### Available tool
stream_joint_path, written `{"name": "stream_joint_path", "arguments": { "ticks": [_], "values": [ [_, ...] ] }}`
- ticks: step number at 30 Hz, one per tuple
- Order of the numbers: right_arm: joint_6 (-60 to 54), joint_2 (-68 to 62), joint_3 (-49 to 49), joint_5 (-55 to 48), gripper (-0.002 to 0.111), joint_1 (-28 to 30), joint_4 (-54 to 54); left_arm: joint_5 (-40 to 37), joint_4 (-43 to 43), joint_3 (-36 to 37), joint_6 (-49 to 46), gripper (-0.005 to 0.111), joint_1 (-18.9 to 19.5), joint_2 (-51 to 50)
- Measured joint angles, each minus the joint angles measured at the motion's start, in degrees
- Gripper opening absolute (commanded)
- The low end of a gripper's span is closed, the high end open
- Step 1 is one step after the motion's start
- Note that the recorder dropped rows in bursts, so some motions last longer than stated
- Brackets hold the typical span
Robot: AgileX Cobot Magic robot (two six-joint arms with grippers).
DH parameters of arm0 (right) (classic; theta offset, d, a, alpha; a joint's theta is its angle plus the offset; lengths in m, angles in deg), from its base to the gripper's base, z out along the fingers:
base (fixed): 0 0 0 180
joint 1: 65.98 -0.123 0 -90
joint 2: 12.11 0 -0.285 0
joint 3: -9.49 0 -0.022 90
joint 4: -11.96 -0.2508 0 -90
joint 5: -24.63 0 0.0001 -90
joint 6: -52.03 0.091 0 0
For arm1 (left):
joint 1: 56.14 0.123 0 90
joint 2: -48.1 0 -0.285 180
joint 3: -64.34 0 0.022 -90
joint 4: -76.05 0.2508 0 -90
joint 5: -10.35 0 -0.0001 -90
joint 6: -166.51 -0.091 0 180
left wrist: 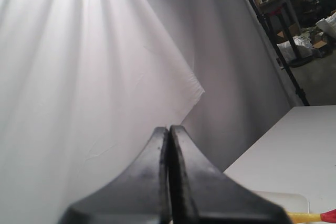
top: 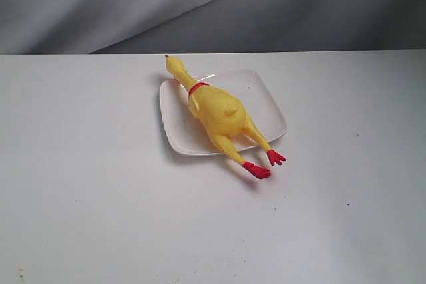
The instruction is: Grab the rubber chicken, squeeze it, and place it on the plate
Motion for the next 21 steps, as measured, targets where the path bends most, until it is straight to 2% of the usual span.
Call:
{"name": "stream_joint_path", "arguments": {
  "ticks": [13, 21],
  "values": [
    [-2.70, 4.33, -13.68, 1.38, 0.000, 4.66, -2.78, 0.00, 0.00, 0.00, 0.00, 0.001, 0.00, 0.00],
    [-3.10, 4.33, -14.35, -4.47, 0.000, 4.64, -5.05, 0.00, 0.00, 0.00, 0.00, 0.001, 0.00, 0.00]
  ]
}}
